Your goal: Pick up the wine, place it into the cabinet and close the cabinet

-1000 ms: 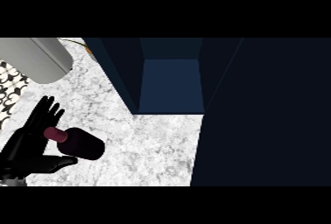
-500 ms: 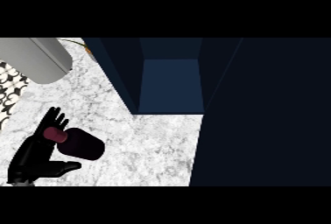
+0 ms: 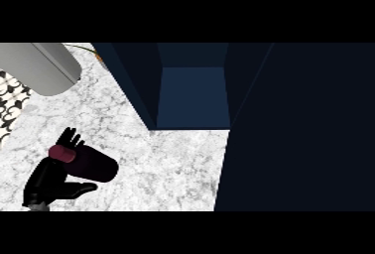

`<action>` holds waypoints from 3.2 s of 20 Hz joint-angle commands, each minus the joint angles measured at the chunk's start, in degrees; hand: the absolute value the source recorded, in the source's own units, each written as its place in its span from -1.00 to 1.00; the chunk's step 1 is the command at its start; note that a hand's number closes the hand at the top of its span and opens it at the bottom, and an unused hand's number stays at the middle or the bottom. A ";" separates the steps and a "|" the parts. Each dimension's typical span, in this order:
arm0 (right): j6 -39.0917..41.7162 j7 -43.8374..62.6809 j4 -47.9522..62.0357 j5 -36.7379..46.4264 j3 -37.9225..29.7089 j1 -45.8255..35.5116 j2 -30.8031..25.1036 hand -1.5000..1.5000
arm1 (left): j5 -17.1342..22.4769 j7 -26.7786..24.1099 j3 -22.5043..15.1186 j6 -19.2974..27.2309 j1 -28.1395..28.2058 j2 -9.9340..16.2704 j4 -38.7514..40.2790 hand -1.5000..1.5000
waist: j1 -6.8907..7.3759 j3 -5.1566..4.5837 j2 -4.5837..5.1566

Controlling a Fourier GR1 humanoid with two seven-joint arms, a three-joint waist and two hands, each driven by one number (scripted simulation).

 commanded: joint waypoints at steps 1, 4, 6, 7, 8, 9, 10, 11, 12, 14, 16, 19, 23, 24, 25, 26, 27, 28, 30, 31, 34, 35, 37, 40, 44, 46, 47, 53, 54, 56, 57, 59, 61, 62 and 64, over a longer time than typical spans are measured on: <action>-0.41 3.54 -4.63 -4.49 -1.31 1.01 0.14 -1.00 | 0.06 -2.91 -0.46 -1.44 1.10 -1.66 3.20 -1.00 | 0.37 0.02 0.01; -3.25 10.02 -9.77 -3.25 -0.23 -1.03 -0.52 -1.00 | 1.94 -3.49 2.11 -3.63 -3.10 0.57 9.95 -1.00 | -0.46 -0.05 -0.15; -0.19 1.43 -5.30 -3.63 0.34 3.00 1.18 -1.00 | 0.16 -7.11 1.80 -2.60 -5.61 -0.47 14.61 -1.00 | 0.00 0.00 0.13; -0.84 6.45 -5.24 -6.68 -3.81 -1.32 -1.49 -1.00 | 0.89 -7.08 2.56 -5.20 -6.34 1.69 16.70 -1.00 | -0.16 -0.02 0.04; -1.77 6.80 -6.49 -5.64 -2.56 -1.02 -0.66 -1.00 | 0.75 -8.21 2.32 -5.82 -6.17 1.24 17.69 -1.00 | -0.21 -0.03 0.01; -2.51 6.82 -9.73 -1.93 1.85 2.60 1.02 -1.00 | 0.32 -8.51 1.79 -6.32 -4.70 1.59 15.82 -1.00 | -0.10 -0.01 -0.05; -2.51 5.87 -7.51 -1.21 2.19 1.96 1.06 -1.00 | -0.86 -10.59 1.11 -5.69 -4.87 0.68 16.66 -1.00 | 0.10 -0.01 0.00; -1.79 7.32 -7.17 -4.51 -1.65 -0.65 -1.01 -1.00 | 0.36 -9.07 2.55 -5.49 -8.58 1.71 19.84 -1.00 | -0.11 -0.01 0.01; -3.73 8.18 -8.93 -1.85 0.77 0.12 0.36 -1.00 | -0.89 -10.79 2.39 -6.23 -7.72 2.92 21.15 -1.00 | -0.20 -0.03 -0.03; -1.38 3.97 -5.40 -2.23 0.97 2.43 0.55 -1.00 | -2.04 -12.18 0.53 -5.26 -7.22 0.51 20.00 -1.00 | 0.27 0.02 0.04; -0.65 0.24 -6.47 -0.87 2.60 5.89 1.83 -1.00 | -1.77 -13.23 1.25 -5.39 -8.69 1.13 21.85 -1.00 | 0.27 0.03 0.09; -2.15 7.03 -9.39 -3.50 0.28 2.31 -0.32 -1.00 | -2.45 -15.32 1.63 -4.40 -11.87 0.28 27.55 -1.00 | -0.30 -0.02 0.02; -1.95 6.58 -8.21 -3.34 0.93 1.51 -0.31 -1.00 | 1.35 -12.28 2.19 -9.31 -13.99 0.41 26.42 1.00 | -0.22 0.00 -0.04; -3.59 7.91 -6.45 -1.65 1.22 -1.94 -0.40 -1.00 | -1.55 -16.35 0.03 -9.32 -10.81 -0.63 26.27 1.00 | 0.04 -0.02 -0.06; -1.16 6.95 -8.08 -7.29 -3.79 1.70 -1.60 -1.00 | -3.35 -18.19 -0.48 -7.38 -13.23 -1.00 28.09 1.00 | -0.53 0.01 0.03; -1.86 8.66 -8.39 -5.10 -2.46 0.02 -2.20 -1.00 | -3.50 -19.55 -0.89 -9.50 -11.26 0.02 26.87 1.00 | -0.22 0.00 -0.07; -1.02 4.91 -5.79 -4.58 -0.29 1.20 -0.72 -1.00 | -5.24 -20.84 -1.65 -10.39 -12.66 2.26 27.07 1.00 | -0.21 0.00 0.04; -1.26 4.35 -5.11 -4.77 -2.01 1.39 -0.86 -1.00 | -7.82 -22.43 -3.36 -7.45 -12.65 1.65 24.43 1.00 | -0.24 0.04 -0.03; -2.55 3.80 -5.33 -1.67 1.63 1.27 0.79 -1.00 | -10.73 -25.65 -5.78 -3.09 -12.82 -2.18 22.82 1.00 | -0.04 0.02 -0.09; -2.57 3.99 -3.97 -1.87 1.43 0.25 0.60 -1.00 | -11.04 -27.70 -4.50 -5.21 -14.02 1.73 26.05 1.00 | -0.13 -0.03 0.05; -0.23 1.75 -2.60 -5.53 -2.75 1.85 -0.43 -1.00 | -11.92 -31.03 -5.27 -3.96 -11.49 0.53 24.27 1.00 | 0.29 0.04 0.06; -1.96 6.47 -8.34 -5.53 -1.28 1.78 -0.31 -1.00 | -11.77 -32.72 -4.45 -1.47 -13.90 -1.37 26.23 1.00 | -0.54 -0.01 -0.07; -1.84 6.32 -3.88 -5.46 -2.79 -2.28 -1.55 -1.00 | -12.79 -32.81 -6.05 2.01 -12.34 -3.89 20.72 1.00 | 0.16 0.02 -0.19; 0.09 1.11 -4.68 -4.62 -1.08 3.29 0.15 -1.00 | -13.98 -37.78 -6.38 8.94 -12.00 -9.02 18.68 1.00 | 0.18 0.07 -0.06; -0.27 1.43 -3.72 -4.10 -1.13 3.15 0.26 -1.00 | -12.48 -35.88 -10.96 14.27 -11.14 -11.38 8.49 1.00 | 0.61 0.14 -0.32; -0.28 3.16 -3.75 -6.35 -4.35 1.98 -1.11 -1.00 | -12.63 -37.16 -9.82 11.41 -9.20 -10.50 6.67 1.00 | 0.63 0.09 -0.19; -0.66 3.71 -2.61 -5.63 -2.32 1.16 -0.50 -1.00 | -9.53 -33.76 -14.61 15.52 -9.00 -11.47 4.20 1.00 | 0.62 0.08 -0.25; -0.05 0.26 -4.20 -3.18 -0.08 5.50 1.25 -1.00 | -3.71 -22.20 -23.73 18.85 -9.12 -11.54 -9.74 1.00 | 0.45 0.09 -0.23; -1.02 2.97 -3.40 -3.95 0.36 2.12 0.97 -1.00 | -3.23 -18.72 -24.59 19.72 -9.62 -11.55 -13.01 1.00 | 0.56 0.08 -0.41; -2.16 4.92 -4.61 -2.58 -0.08 1.25 0.59 -1.00 | -3.72 -12.67 -27.03 22.41 -9.62 -11.55 -19.08 1.00 | 0.52 0.08 -0.52; -2.49 5.93 -6.08 -2.20 0.74 1.21 0.61 -1.00 | -1.27 -16.20 -29.75 24.84 -8.90 -11.56 -17.19 1.00 | 0.15 0.03 -0.31; -1.23 4.28 -5.69 -4.53 -1.94 1.74 -0.07 -1.00 | -1.03 -8.75 -31.74 28.93 -10.80 -11.56 -22.14 1.00 | 0.11 0.09 -0.32; -0.76 2.61 -4.66 -5.64 -3.09 3.00 0.48 -1.00 | -0.39 -5.66 -35.34 35.08 -13.48 -11.56 -24.44 1.00 | 0.01 0.11 -0.24; -1.30 3.08 -5.26 -4.25 -2.33 3.42 0.71 -1.00 | -1.18 -5.29 -34.71 35.09 -14.40 -11.56 -24.77 1.00 | 0.12 0.07 -0.16; 0.77 -1.60 -4.46 -4.93 -1.80 7.99 2.17 -1.00 | -1.75 -0.16 -34.36 38.41 -19.72 -11.56 -26.34 1.00 | 0.09 0.14 -0.04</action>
